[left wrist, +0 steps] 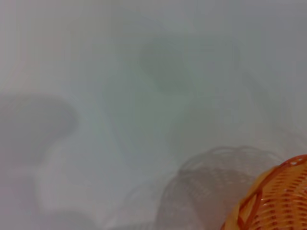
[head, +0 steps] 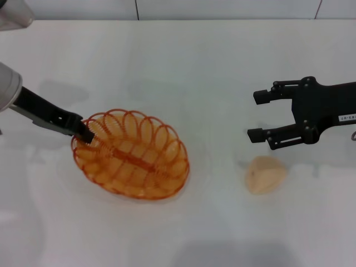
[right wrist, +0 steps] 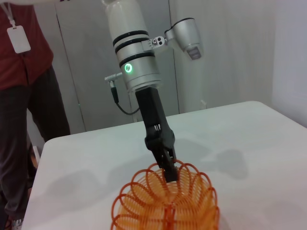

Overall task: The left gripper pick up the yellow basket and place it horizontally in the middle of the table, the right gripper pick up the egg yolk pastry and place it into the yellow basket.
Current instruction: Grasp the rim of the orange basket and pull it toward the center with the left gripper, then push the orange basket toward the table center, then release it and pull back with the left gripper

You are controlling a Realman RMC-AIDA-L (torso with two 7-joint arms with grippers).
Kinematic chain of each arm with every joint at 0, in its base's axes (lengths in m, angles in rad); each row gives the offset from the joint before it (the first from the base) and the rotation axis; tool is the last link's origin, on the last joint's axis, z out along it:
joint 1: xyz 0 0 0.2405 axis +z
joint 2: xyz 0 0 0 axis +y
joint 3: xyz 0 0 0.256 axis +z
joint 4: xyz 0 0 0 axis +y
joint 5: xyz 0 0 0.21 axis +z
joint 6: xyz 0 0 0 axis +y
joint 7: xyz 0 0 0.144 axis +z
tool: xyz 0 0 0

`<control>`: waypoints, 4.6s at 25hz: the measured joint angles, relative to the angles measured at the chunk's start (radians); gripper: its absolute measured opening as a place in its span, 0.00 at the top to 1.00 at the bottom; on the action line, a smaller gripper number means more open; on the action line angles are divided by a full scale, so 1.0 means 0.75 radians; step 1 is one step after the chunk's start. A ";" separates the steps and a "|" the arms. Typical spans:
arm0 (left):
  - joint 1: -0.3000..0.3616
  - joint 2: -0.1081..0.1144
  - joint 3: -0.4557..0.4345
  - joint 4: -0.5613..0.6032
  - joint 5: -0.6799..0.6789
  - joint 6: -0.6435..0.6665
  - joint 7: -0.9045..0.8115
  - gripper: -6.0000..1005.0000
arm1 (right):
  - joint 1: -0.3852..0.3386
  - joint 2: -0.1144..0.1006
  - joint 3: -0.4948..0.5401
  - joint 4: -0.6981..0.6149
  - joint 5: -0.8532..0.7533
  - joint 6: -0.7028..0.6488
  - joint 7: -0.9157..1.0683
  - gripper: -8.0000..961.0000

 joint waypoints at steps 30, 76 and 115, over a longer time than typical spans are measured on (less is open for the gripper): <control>-0.002 -0.020 0.000 -0.049 -0.173 -0.153 -0.446 0.90 | -0.005 -0.001 0.004 -0.004 0.049 -0.040 -0.007 0.14; -0.117 -0.072 0.059 -0.302 -0.179 -0.336 -0.438 0.89 | -0.009 -0.002 0.004 -0.004 0.058 -0.120 -0.010 0.15; -0.103 -0.078 0.049 -0.334 -0.209 -0.359 -0.430 0.75 | -0.015 -0.002 0.004 -0.004 0.057 -0.120 -0.015 0.15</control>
